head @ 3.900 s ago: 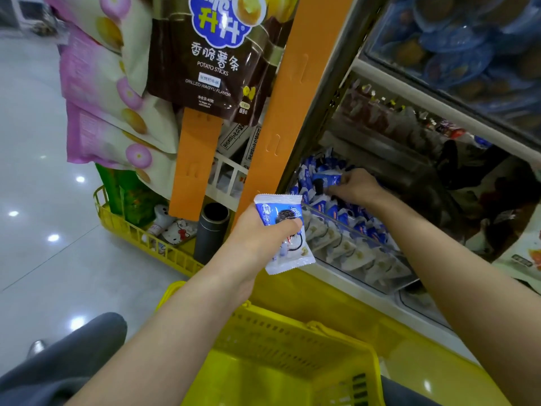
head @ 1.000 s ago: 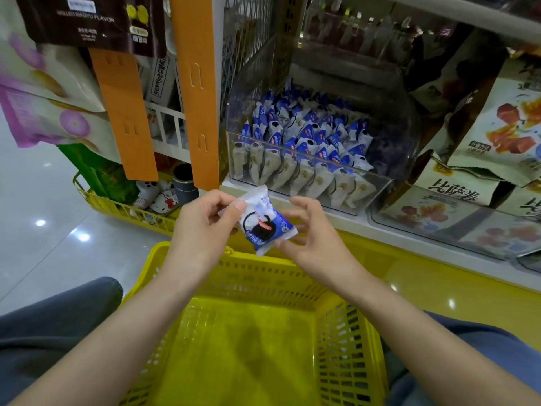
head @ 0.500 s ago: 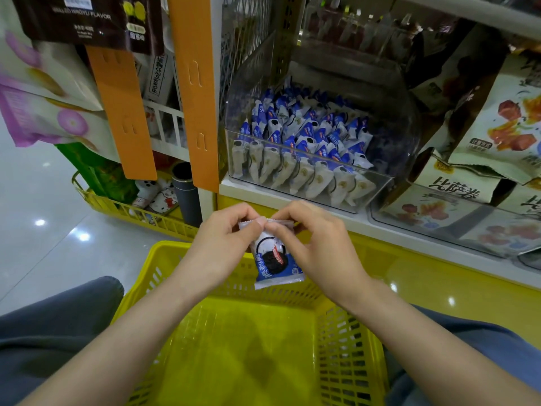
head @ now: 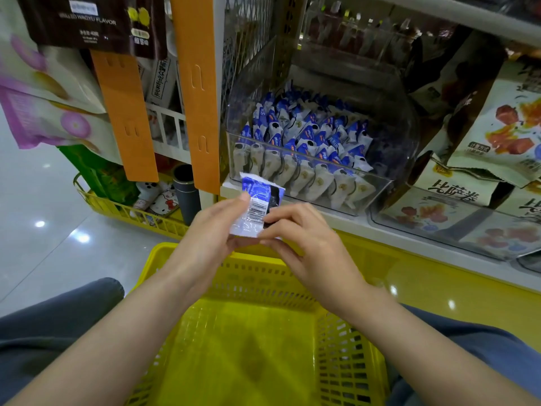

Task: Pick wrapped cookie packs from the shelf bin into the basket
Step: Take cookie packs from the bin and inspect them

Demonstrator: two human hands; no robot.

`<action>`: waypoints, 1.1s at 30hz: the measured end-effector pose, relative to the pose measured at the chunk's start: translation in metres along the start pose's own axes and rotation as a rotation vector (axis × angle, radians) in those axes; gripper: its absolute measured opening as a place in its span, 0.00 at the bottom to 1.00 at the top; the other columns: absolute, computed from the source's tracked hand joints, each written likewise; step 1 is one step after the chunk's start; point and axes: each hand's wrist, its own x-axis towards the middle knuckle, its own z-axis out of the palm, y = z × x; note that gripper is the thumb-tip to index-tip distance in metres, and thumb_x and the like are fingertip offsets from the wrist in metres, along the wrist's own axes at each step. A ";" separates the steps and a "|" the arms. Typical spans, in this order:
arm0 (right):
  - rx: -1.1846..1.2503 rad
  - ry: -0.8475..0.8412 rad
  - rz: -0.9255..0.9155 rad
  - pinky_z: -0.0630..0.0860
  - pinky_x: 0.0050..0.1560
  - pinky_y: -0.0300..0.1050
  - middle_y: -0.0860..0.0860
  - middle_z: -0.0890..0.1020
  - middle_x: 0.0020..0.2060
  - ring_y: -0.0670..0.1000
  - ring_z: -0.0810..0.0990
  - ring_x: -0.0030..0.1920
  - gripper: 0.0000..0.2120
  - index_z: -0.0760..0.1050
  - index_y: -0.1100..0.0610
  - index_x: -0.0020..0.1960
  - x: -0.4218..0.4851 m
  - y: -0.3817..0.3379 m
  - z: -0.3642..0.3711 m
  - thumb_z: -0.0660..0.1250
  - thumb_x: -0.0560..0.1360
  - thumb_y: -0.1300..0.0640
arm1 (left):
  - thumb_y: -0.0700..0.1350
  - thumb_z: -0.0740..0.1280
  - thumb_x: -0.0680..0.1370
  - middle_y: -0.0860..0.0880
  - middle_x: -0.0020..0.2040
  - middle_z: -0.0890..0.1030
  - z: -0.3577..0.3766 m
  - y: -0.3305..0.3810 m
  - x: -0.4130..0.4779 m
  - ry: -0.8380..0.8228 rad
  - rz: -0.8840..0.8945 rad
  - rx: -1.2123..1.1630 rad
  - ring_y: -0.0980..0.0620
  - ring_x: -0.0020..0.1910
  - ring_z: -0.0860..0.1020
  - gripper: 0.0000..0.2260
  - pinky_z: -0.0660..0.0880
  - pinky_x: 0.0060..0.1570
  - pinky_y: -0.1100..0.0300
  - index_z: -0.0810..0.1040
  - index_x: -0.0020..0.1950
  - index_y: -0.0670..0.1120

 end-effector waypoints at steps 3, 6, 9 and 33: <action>0.083 0.035 0.122 0.70 0.51 0.37 0.50 0.77 0.47 0.46 0.74 0.49 0.06 0.77 0.57 0.49 0.000 -0.005 0.002 0.64 0.76 0.56 | 0.45 0.62 0.78 0.49 0.46 0.85 0.000 -0.001 0.001 0.123 0.059 0.045 0.53 0.45 0.81 0.09 0.74 0.51 0.54 0.81 0.49 0.47; 0.396 0.146 0.504 0.73 0.50 0.33 0.47 0.77 0.47 0.42 0.76 0.48 0.06 0.71 0.54 0.54 0.004 -0.007 0.001 0.62 0.77 0.56 | 0.45 0.60 0.79 0.50 0.46 0.85 0.001 -0.003 0.002 0.114 0.035 0.047 0.53 0.47 0.82 0.10 0.74 0.55 0.53 0.81 0.51 0.47; 0.831 -0.006 0.803 0.79 0.46 0.39 0.52 0.82 0.51 0.47 0.80 0.48 0.11 0.74 0.58 0.57 0.010 -0.004 0.000 0.58 0.79 0.55 | 0.46 0.60 0.80 0.49 0.47 0.85 0.004 -0.005 0.000 0.026 0.025 0.074 0.50 0.49 0.82 0.10 0.75 0.55 0.53 0.80 0.53 0.47; 0.971 -0.022 0.826 0.80 0.47 0.43 0.54 0.81 0.53 0.46 0.81 0.47 0.15 0.71 0.58 0.62 0.013 0.001 0.005 0.64 0.76 0.57 | 0.50 0.57 0.79 0.57 0.46 0.69 0.007 -0.023 -0.009 0.068 0.500 0.864 0.64 0.47 0.71 0.14 0.67 0.47 0.72 0.72 0.63 0.51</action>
